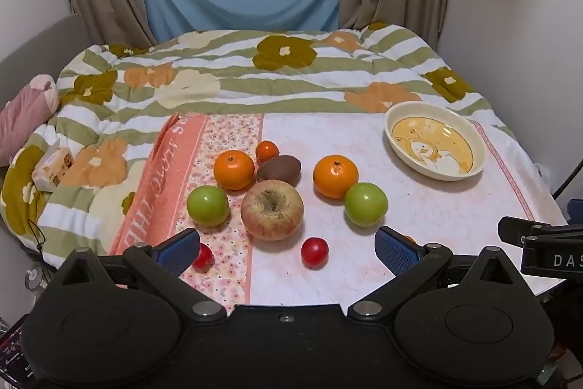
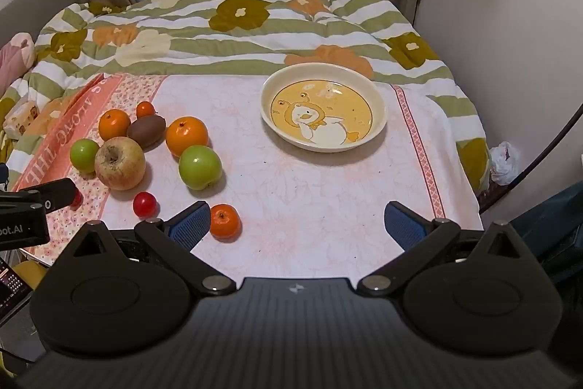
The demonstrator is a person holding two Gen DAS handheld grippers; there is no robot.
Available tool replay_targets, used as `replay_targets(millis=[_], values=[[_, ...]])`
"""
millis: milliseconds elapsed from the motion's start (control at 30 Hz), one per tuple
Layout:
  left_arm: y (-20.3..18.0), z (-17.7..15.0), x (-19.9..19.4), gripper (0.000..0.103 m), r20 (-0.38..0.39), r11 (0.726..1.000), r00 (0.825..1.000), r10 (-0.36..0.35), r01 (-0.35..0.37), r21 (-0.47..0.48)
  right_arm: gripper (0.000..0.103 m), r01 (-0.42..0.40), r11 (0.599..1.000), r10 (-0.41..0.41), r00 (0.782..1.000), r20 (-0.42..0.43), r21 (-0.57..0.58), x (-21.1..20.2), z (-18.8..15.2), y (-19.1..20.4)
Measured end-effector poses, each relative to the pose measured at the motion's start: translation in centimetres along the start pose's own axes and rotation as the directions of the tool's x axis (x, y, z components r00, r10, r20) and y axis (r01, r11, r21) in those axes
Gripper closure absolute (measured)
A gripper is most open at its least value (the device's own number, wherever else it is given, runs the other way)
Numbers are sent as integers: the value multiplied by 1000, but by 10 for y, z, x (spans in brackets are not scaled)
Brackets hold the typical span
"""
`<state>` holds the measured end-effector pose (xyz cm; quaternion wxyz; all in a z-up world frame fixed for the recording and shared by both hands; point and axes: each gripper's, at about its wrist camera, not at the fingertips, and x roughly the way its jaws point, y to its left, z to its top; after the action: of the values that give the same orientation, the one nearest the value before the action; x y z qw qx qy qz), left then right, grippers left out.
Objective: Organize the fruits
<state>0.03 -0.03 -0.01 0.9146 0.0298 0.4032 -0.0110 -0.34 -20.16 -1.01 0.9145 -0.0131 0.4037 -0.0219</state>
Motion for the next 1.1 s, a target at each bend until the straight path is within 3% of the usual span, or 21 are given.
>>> replay_targets(millis=[133, 167, 233, 1100], values=[[-1, 3, 5, 0, 0, 1000, 1000, 12, -12, 17, 0, 1, 1000, -1, 1000, 4, -1, -1, -1, 0], [-3, -1, -3, 0, 47, 1000, 999, 19, -20, 16, 0, 0, 1000, 0, 1000, 6, -1, -1, -1, 0], [-1, -4, -7, 0, 69, 1000, 997, 14, -15, 8, 0, 0, 1000, 0, 1000, 7, -2, -2, -2, 0], [0, 0, -12, 0, 64, 1000, 998, 26, -26, 2, 0, -17, 1000, 17, 1000, 20, 7, -2, -1, -3]])
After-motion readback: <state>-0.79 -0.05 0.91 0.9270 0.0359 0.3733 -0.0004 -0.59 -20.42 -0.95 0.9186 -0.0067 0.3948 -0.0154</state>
